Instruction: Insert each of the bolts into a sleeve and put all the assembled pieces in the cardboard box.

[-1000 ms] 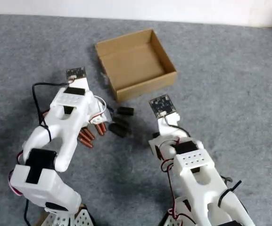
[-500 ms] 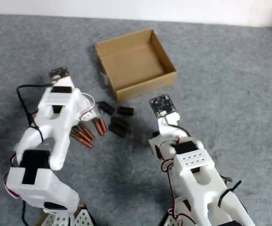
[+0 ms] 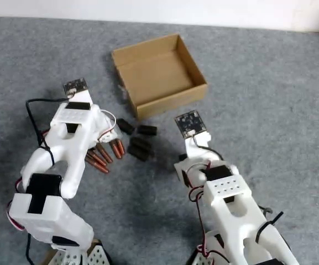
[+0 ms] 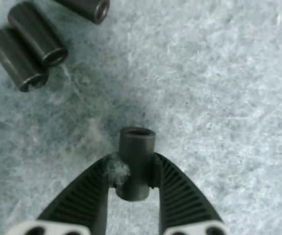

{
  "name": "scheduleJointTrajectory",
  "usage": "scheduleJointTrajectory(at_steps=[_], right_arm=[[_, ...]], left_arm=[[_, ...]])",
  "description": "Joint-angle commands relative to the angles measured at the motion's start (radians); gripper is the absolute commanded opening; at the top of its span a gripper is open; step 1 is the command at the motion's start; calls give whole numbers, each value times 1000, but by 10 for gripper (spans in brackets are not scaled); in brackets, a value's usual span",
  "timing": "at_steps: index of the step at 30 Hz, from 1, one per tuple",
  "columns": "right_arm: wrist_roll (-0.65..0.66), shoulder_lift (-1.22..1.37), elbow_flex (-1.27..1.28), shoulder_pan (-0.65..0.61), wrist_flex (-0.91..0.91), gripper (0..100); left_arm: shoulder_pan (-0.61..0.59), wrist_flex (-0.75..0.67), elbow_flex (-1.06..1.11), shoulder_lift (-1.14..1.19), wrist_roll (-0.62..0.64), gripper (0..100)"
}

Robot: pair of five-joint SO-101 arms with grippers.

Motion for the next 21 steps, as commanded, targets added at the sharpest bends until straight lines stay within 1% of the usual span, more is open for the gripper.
scheduleJointTrajectory(at_steps=[1,4,12,15,18,21], right_arm=[[21,-25,-5,12,-30,4],[21,-25,-5,12,-30,4],[21,-25,-5,12,-30,4],[21,-25,-5,12,-30,4],[21,-25,-5,12,-30,4],[21,-25,-5,12,-30,4]], left_arm=[[-16,-20,-18,-16,3,288],[-22,-20,-19,-18,3,288],[-93,-18,-16,-18,6,288],[-93,-18,-8,-12,8,288],[-94,2,-8,-8,54,288],[-91,8,-10,-7,58,288]])
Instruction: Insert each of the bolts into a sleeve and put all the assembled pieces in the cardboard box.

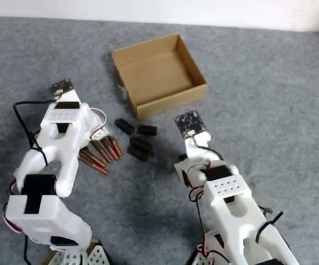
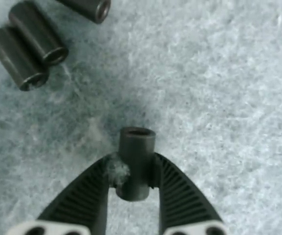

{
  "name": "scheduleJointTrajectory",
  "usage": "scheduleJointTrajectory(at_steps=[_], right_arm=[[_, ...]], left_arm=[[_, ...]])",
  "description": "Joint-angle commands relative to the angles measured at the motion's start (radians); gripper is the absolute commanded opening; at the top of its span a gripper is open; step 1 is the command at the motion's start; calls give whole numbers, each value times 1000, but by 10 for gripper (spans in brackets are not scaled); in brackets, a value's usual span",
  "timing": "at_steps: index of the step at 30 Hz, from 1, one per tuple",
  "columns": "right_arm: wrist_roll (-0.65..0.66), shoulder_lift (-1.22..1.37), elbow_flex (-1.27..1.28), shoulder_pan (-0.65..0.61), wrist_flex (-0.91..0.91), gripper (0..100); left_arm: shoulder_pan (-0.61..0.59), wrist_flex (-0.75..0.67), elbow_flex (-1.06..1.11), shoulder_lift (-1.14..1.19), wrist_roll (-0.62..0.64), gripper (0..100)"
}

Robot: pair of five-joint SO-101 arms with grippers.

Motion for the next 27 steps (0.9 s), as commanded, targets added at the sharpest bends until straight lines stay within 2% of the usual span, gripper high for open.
scheduleJointTrajectory(at_steps=[1,11,22,27], right_arm=[[14,-25,-5,12,-30,4],[14,-25,-5,12,-31,4],[14,-24,-4,12,-45,4],[14,-25,24,12,-82,4]], left_arm=[[-13,12,-10,-7,12,288],[-15,95,-18,-19,15,288],[-10,109,36,-159,17,288],[-15,109,62,-159,63,288]])
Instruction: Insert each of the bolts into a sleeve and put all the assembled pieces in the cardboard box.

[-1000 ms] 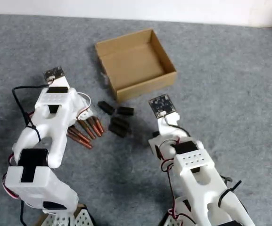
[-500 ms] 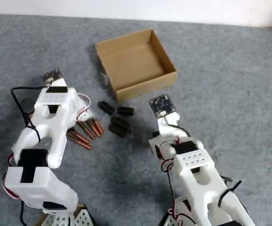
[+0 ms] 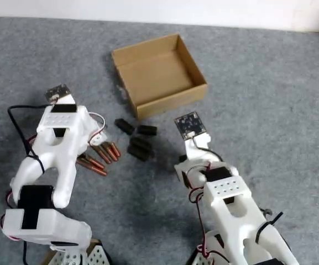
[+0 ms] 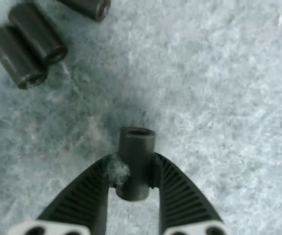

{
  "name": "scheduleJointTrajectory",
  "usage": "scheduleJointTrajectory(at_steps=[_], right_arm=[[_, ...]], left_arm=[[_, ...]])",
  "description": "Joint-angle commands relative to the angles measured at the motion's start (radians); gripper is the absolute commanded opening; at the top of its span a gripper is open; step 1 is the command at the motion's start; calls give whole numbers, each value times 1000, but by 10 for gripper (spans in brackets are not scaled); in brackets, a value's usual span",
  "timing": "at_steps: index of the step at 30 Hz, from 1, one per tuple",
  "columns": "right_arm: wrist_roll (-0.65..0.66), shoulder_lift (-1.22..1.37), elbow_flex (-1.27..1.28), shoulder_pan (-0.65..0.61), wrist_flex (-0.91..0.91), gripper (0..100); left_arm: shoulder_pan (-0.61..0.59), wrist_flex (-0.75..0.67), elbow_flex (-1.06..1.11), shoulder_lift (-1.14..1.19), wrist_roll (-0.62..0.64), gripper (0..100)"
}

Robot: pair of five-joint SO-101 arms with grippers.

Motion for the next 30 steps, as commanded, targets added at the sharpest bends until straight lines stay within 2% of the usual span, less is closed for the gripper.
scheduleJointTrajectory(at_steps=[1,4,8,16,19,23,30], right_arm=[[14,-25,1,12,-51,4],[14,-25,1,12,-51,4],[14,-25,1,12,-51,4],[14,-25,1,12,-51,4],[14,-25,1,12,-51,4],[14,-25,1,12,-51,4],[14,-25,1,12,-51,4]], left_arm=[[-13,5,-4,-45,17,288],[-13,-11,16,-45,17,288],[-51,-106,70,-45,17,288],[-65,-117,76,-35,18,288],[-42,-127,48,41,17,288],[41,-121,-36,185,12,288],[-4,37,-193,294,11,274]])
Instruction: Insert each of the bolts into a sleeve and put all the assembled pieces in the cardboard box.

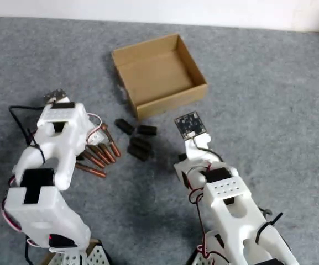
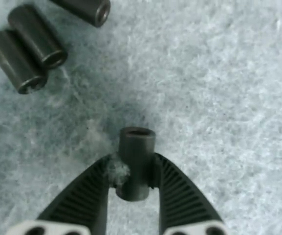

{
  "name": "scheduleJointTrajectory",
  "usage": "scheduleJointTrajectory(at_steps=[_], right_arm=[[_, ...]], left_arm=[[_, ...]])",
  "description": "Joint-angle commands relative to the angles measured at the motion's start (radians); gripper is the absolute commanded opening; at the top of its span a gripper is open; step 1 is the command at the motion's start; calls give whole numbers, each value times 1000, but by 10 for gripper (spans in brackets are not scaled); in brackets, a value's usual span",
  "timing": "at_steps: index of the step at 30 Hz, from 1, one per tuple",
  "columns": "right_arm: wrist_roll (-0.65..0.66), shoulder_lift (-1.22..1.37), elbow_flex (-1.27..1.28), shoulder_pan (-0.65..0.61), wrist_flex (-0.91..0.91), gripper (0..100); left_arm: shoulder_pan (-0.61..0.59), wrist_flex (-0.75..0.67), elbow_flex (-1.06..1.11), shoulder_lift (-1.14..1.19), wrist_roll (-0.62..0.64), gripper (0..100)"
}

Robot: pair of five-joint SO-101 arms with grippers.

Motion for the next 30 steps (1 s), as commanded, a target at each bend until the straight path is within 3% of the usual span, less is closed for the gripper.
scheduleJointTrajectory(at_steps=[1,4,7,10,19,30], right_arm=[[14,-25,-7,12,-28,4],[14,-25,-7,12,-28,4],[14,-25,-7,12,-28,4],[14,-25,-7,12,-28,4],[14,-25,-7,12,-28,4],[14,-25,-7,12,-28,4]], left_arm=[[-4,35,-59,39,2,245],[-4,38,-61,38,0,69],[-1,61,-61,21,-2,68],[19,71,-59,-4,-8,0],[71,77,-56,-25,-157,5],[99,60,50,-222,-276,5]])
